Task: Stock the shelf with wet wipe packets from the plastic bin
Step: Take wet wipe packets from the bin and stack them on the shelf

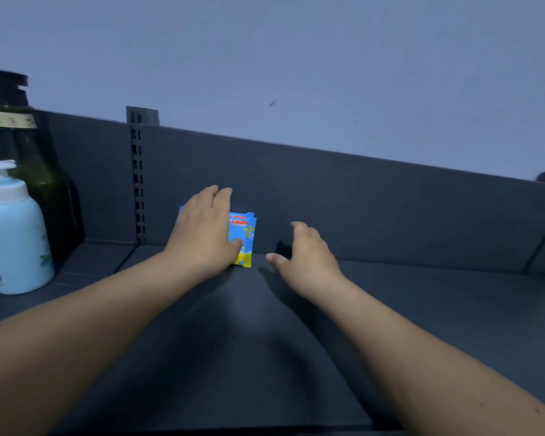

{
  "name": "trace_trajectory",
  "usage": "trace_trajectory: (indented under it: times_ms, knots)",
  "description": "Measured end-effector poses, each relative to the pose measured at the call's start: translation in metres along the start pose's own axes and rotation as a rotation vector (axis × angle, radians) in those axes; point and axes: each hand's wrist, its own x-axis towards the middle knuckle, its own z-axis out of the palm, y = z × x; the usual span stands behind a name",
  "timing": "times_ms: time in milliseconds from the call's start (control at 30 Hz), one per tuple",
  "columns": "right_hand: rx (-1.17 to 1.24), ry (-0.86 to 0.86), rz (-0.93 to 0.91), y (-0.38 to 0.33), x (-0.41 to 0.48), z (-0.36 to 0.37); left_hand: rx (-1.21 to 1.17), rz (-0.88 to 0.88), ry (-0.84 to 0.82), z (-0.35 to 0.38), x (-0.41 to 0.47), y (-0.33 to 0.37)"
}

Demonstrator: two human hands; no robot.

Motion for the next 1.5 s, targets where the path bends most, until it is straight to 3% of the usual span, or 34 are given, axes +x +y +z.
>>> trace_trajectory:
  times_ms: [367,700,933,1033,1100,1167,1367,1500]
  knots:
    - [-0.382,0.203,0.032,0.128,-0.088,-0.107,0.008,0.368,-0.201,0.022,-0.036,0.17]
    - [-0.591,0.29,0.314,0.265,-0.22,-0.202,-0.071,0.682,-0.3,0.064,-0.107,0.353]
    - [-0.624,0.261,0.543,0.348,-0.319,-0.224,-0.083,0.884,-0.389,0.122,-0.173,0.449]
    - [-0.601,0.233,0.632,0.378,-0.357,-0.223,0.026,0.919,-0.342,0.147,-0.197,0.478]
    - [-0.587,0.206,0.686,0.396,-0.379,-0.22,0.079,0.994,-0.222,0.163,-0.211,0.492]
    - [-0.583,0.191,0.721,0.413,-0.397,-0.217,0.018,1.06,-0.19,0.178,-0.226,0.507]
    - [-0.524,0.131,0.815,0.457,-0.44,-0.195,-0.181,1.137,-0.432,0.233,-0.279,0.539]
    - [-0.451,0.078,0.886,0.485,-0.466,-0.175,-0.216,1.073,-0.62,0.269,-0.306,0.548]
